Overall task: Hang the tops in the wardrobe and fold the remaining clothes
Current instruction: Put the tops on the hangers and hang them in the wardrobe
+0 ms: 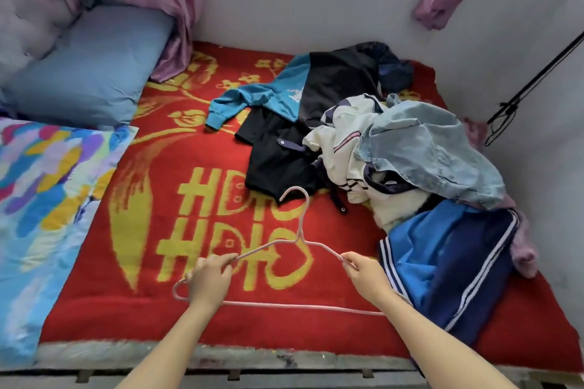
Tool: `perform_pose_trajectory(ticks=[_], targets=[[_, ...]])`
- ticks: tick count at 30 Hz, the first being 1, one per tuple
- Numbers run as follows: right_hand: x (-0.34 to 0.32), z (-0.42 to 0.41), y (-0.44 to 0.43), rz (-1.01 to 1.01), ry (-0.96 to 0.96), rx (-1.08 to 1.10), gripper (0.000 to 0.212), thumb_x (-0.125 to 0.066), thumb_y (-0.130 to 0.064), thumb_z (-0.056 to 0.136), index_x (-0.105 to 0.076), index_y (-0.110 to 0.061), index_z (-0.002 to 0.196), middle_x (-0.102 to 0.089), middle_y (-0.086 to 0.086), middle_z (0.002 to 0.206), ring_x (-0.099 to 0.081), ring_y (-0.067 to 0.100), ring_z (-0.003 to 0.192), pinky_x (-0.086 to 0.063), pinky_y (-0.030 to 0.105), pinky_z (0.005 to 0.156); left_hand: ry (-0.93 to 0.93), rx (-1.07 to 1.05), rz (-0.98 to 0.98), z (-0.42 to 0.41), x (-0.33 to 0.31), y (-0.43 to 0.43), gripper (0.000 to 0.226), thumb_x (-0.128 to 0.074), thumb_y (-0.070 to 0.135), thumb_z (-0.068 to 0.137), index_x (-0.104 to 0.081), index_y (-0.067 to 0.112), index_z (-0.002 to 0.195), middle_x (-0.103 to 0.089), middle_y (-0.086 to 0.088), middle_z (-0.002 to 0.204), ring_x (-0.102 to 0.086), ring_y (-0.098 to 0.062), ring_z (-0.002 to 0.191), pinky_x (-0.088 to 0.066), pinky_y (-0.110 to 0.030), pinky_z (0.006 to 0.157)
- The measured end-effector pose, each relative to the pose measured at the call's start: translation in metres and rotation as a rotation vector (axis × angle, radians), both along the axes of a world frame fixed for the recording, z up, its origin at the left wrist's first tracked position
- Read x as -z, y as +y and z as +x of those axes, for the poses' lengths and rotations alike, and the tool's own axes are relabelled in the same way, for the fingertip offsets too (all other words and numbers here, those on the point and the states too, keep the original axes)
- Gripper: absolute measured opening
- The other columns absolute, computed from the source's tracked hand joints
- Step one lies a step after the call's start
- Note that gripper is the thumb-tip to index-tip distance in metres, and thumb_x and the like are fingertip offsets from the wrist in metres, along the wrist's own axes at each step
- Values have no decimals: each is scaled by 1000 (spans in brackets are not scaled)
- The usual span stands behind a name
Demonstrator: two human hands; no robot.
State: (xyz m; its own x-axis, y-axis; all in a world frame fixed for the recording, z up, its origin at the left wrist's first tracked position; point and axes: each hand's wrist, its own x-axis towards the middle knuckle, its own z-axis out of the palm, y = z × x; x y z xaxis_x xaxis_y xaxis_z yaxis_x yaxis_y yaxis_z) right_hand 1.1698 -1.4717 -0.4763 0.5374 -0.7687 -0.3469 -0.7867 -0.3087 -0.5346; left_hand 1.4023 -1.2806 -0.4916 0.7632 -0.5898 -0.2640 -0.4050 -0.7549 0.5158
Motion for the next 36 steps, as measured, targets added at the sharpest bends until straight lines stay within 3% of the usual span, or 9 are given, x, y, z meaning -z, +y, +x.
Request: perform_pose_trajectory(ticks=[2,4,7,14,24,31,36], targets=[[11,20,-18,16,48,11,27,-52,-21,95,-62,-18,120,-69,2,102,-62,21,100,-43,28,81,33,33,56,18,7,-17,31,-48,21,94,-63,32,119,-64,3,116,-48,-23,117,-33,-38,95],[18,34,-33,10,199,-18,42,-48,-27,96,-44,-22,138,-56,7,126,-51,25,118,-41,33,93,79,78,154,31,12,-32,34,-45,27,96,-55,34,128,-56,6,130,-41,-21,126,-30,-39,102],[26,49,-61,14,319,42,55,-46,-31,96,-26,-25,147,-39,11,139,-40,29,127,-37,41,101,137,126,244,44,20,-54,40,-42,32,97,-45,33,137,-37,5,148,-28,-21,136,-22,-42,109],[25,45,-122,8,325,67,50,-43,-25,96,-33,-17,144,-37,14,142,-36,30,129,-34,40,103,218,98,174,34,18,-93,44,-44,26,97,-42,19,140,-30,-7,151,-28,-26,137,-28,-38,108],[44,46,-238,-61,371,79,49,-45,-21,94,-36,-10,140,-36,10,145,-31,27,134,-36,41,101,225,101,130,9,10,-159,45,-44,26,98,-38,20,142,-28,-4,151,-23,-22,139,-26,-37,110],[71,59,-291,-106,454,1,33,-53,-23,91,-52,-4,118,-51,11,124,-48,29,116,-43,42,88,212,69,163,5,14,-187,45,-44,27,98,-37,20,142,-27,-3,151,-24,-20,139,-27,-36,110],[92,63,-301,-120,533,-15,31,-49,-28,95,-54,-11,121,-54,9,125,-46,29,119,-36,42,96,209,54,158,0,15,-188,45,-45,28,97,-38,21,141,-28,-2,151,-23,-19,139,-25,-35,111]])
